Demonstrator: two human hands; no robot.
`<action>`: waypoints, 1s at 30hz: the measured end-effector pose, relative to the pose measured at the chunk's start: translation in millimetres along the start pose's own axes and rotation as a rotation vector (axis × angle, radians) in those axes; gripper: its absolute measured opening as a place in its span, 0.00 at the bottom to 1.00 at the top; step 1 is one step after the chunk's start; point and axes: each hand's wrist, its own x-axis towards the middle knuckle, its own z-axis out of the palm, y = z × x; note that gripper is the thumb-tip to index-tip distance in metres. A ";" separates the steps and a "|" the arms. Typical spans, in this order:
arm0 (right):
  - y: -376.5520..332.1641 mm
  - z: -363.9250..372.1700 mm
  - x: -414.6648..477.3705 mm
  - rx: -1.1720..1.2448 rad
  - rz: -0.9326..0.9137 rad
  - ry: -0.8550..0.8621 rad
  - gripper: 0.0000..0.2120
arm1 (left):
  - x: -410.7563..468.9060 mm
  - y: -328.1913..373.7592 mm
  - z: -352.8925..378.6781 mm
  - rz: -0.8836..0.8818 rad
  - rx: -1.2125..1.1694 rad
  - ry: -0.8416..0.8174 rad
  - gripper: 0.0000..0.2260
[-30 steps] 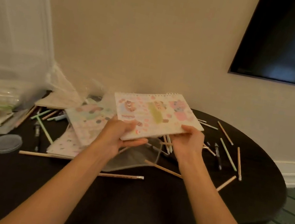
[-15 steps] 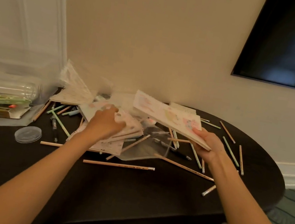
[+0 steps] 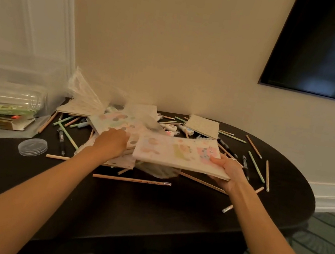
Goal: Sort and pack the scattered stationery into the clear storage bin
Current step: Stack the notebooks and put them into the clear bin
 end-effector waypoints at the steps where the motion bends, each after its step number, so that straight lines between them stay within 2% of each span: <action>1: 2.1 3.4 0.0 0.016 -0.041 0.035 0.20 | -0.3 -0.1 -0.9 -0.023 0.001 -0.020 0.12; 5: 13.5 17.4 -5.8 -0.003 -0.166 0.133 0.19 | -8.5 3.5 -9.9 -0.072 0.040 -0.072 0.10; 10: 36.9 43.4 -20.5 0.075 -0.256 0.241 0.18 | -16.9 13.5 -14.3 -0.015 0.142 -0.110 0.09; 13: 55.0 68.6 -21.2 0.120 -0.288 0.291 0.13 | -19.2 17.8 -14.4 0.026 0.168 -0.115 0.09; 16: 66.0 100.9 -14.3 0.110 -0.240 0.174 0.16 | -21.4 18.0 -17.9 0.061 0.186 -0.107 0.10; 19: 66.1 128.1 -10.7 0.238 0.004 -0.091 0.26 | -21.8 14.8 -19.0 0.085 0.202 -0.149 0.11; 21: 61.3 130.6 -11.0 0.233 0.125 -0.171 0.23 | -21.2 11.0 -18.6 0.087 0.230 -0.162 0.11; 23: 57.2 125.1 -8.6 0.182 0.182 -0.194 0.20 | -19.2 8.2 -20.5 0.062 0.250 -0.103 0.11; 27: 57.8 118.1 1.9 0.041 0.074 -0.149 0.24 | -6.2 14.4 -16.2 0.054 0.150 0.095 0.12; 30: 57.6 123.3 12.5 0.060 -0.016 -0.153 0.26 | 14.7 25.7 -8.1 0.101 0.010 0.211 0.14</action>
